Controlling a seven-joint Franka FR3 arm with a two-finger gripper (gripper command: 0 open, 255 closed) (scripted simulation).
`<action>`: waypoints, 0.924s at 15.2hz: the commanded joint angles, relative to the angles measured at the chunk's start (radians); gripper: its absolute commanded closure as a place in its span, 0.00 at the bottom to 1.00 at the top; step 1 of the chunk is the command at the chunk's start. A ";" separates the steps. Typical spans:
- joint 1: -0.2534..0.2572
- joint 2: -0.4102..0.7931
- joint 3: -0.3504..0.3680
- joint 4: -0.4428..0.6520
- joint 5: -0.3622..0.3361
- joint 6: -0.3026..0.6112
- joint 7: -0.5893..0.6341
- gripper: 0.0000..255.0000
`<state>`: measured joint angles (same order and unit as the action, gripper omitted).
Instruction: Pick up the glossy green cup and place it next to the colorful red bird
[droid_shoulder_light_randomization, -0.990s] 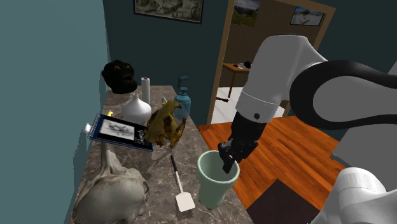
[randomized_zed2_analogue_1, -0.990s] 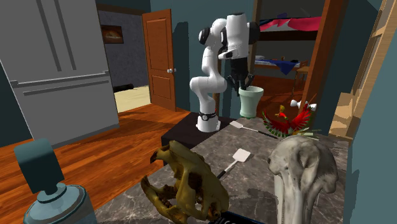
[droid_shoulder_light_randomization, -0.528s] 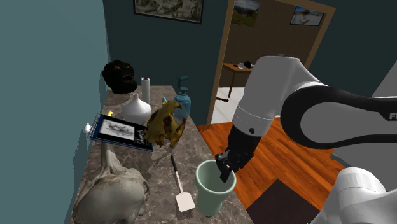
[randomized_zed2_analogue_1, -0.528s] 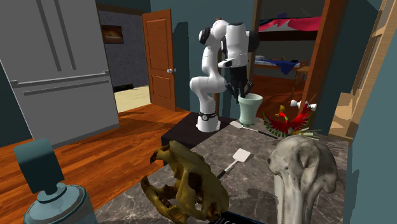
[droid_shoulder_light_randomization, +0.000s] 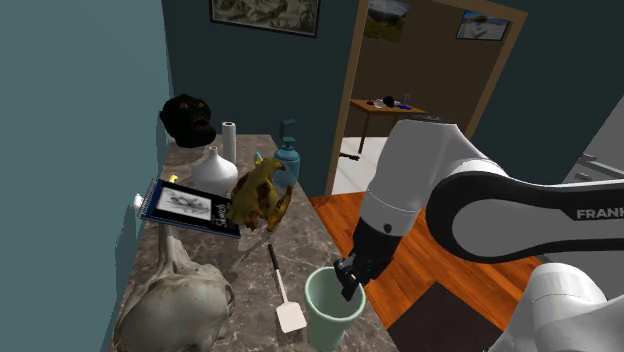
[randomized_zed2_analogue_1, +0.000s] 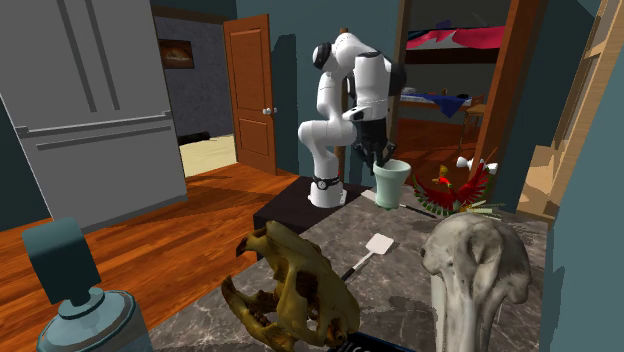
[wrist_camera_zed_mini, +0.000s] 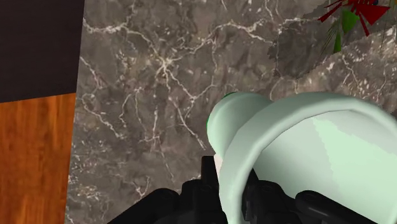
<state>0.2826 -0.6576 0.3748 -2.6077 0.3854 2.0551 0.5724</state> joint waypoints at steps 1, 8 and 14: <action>0.001 0.009 0.005 -0.023 0.006 0.032 -0.006 1.00; 0.008 0.053 0.029 -0.089 0.031 0.142 -0.021 1.00; 0.012 0.097 0.047 -0.130 0.049 0.226 -0.032 1.00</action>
<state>0.2927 -0.5615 0.4195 -2.7322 0.4317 2.2730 0.5400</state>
